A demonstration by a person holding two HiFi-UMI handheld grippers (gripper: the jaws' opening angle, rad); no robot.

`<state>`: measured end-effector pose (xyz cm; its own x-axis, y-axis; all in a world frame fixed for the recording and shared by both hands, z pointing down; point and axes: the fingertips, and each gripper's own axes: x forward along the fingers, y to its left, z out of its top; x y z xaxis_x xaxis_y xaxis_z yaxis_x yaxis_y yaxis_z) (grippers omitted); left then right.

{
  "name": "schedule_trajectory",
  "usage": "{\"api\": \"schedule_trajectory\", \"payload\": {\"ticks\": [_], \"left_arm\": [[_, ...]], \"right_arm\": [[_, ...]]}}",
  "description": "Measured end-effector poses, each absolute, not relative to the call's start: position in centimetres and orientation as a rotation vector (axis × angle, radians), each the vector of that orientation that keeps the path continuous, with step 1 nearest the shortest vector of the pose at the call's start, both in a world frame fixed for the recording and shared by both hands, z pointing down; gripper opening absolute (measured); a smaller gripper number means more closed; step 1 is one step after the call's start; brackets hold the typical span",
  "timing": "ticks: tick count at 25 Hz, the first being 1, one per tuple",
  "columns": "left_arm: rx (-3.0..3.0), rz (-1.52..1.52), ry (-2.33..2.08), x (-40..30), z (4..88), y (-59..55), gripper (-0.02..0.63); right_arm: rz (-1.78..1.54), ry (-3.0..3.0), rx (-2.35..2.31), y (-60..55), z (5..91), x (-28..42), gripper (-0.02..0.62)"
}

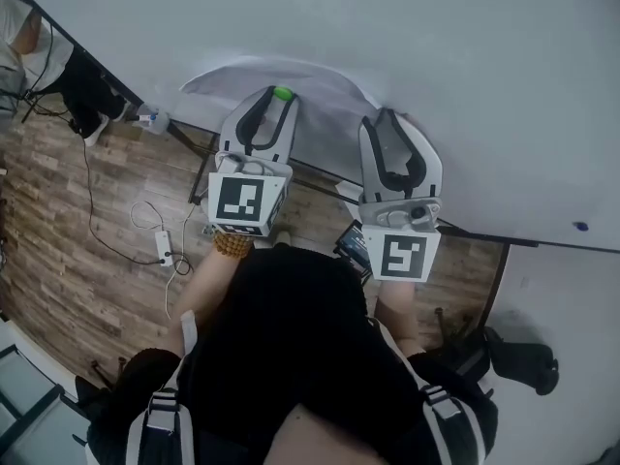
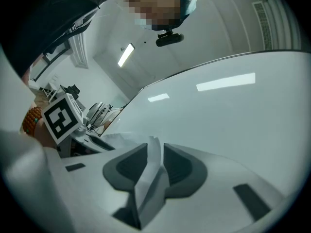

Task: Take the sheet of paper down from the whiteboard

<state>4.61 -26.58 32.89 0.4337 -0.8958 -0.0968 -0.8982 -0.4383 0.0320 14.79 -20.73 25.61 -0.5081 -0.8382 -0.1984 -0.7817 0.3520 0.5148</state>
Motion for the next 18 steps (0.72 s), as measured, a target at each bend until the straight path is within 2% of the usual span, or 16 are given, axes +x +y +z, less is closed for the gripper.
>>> {"api": "schedule_trajectory", "payload": {"ticks": [13, 18], "left_arm": [[-2.641, 0.153, 1.654, 4.8, 32.9, -27.0, 0.127], [-2.634, 0.143, 1.652, 4.8, 32.9, -26.6, 0.127]], "right_arm": [[-0.857, -2.365, 1.505, -22.4, 24.8, 13.8, 0.095], [-0.824, -2.334, 1.556, -22.4, 25.0, 14.1, 0.007]]}}
